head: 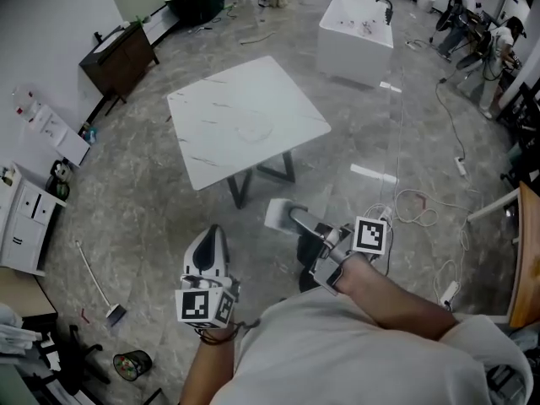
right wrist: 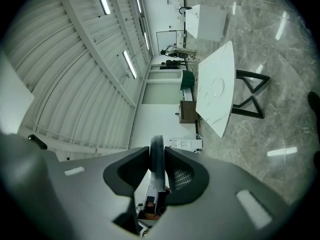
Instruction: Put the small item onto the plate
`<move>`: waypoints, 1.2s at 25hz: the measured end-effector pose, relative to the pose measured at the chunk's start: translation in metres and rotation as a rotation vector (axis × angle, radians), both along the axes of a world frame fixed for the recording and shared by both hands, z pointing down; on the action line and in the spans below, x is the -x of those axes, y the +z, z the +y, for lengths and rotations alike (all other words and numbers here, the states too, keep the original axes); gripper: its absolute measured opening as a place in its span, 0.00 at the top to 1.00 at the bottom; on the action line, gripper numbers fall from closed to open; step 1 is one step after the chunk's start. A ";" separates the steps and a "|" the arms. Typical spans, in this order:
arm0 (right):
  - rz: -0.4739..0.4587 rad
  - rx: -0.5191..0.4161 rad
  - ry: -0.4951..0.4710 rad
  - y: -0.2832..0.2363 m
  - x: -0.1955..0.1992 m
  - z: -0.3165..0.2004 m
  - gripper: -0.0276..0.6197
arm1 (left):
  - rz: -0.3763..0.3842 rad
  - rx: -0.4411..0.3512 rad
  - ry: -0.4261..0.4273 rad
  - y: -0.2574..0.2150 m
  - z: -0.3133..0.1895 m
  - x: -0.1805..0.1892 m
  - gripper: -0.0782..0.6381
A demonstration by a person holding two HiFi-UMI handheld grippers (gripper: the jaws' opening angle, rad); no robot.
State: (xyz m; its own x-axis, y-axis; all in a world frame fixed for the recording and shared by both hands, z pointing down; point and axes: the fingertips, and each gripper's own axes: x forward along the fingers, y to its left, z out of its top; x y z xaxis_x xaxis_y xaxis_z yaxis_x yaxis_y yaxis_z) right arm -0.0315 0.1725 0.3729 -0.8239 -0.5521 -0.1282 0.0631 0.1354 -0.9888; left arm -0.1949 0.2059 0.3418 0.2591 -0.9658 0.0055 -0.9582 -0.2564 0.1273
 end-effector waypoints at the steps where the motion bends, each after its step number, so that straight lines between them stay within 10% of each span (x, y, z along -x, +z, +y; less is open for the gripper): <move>1: -0.002 0.004 -0.004 0.003 0.001 -0.011 0.82 | -0.001 0.005 -0.005 0.002 -0.009 0.001 0.88; 30: 0.046 0.038 -0.046 0.038 -0.066 -0.385 0.82 | -0.004 0.043 -0.079 0.024 -0.351 -0.049 0.88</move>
